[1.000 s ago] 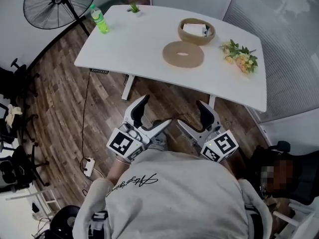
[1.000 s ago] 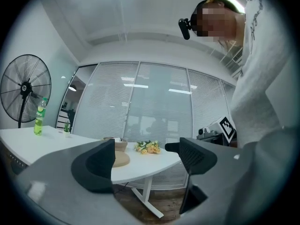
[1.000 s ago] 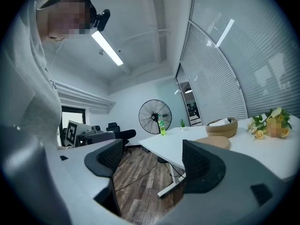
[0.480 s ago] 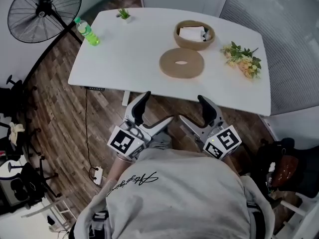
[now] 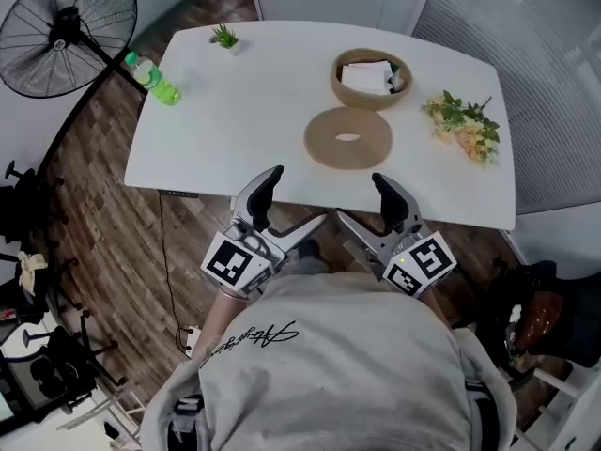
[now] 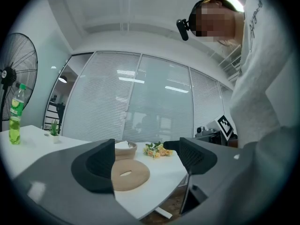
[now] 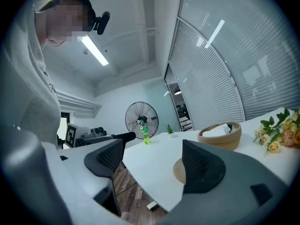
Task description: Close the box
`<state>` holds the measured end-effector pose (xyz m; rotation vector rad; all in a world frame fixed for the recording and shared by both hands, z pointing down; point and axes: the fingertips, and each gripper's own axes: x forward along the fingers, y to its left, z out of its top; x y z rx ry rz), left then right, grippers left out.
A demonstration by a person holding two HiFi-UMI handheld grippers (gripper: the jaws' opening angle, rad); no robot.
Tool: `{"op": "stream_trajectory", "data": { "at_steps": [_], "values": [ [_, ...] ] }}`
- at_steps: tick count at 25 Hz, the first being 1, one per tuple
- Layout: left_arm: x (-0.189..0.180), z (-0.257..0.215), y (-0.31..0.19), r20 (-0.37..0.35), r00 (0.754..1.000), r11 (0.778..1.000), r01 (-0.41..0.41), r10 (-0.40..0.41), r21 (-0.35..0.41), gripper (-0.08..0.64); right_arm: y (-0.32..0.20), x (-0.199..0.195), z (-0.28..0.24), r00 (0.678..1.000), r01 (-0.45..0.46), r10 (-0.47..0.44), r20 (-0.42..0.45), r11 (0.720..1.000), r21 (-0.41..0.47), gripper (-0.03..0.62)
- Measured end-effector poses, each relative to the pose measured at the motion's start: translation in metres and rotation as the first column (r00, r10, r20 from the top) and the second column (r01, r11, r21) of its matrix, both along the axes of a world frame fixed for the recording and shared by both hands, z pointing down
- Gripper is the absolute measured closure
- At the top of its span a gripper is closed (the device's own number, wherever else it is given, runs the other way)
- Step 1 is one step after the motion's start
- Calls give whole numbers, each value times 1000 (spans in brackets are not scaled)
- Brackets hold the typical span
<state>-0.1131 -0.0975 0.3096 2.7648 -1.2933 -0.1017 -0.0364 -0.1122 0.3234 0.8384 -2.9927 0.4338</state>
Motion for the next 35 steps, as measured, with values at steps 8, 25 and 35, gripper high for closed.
{"op": "stream_trajectory", "data": {
  "at_steps": [8, 25, 35],
  "values": [
    [-12, -1, -42, 5, 998, 998, -62, 62, 10, 143, -36, -14, -1, 998, -55, 55, 9, 998, 14, 210],
    [21, 6, -97, 21, 996, 996, -84, 84, -18, 143, -93, 26, 5, 998, 10, -5, -61, 997, 80, 208],
    [12, 60, -108, 191, 968, 983, -140, 161, -118, 107, -118, 40, 58, 919, 263, -213, -331, 958, 114, 132]
  ]
}}
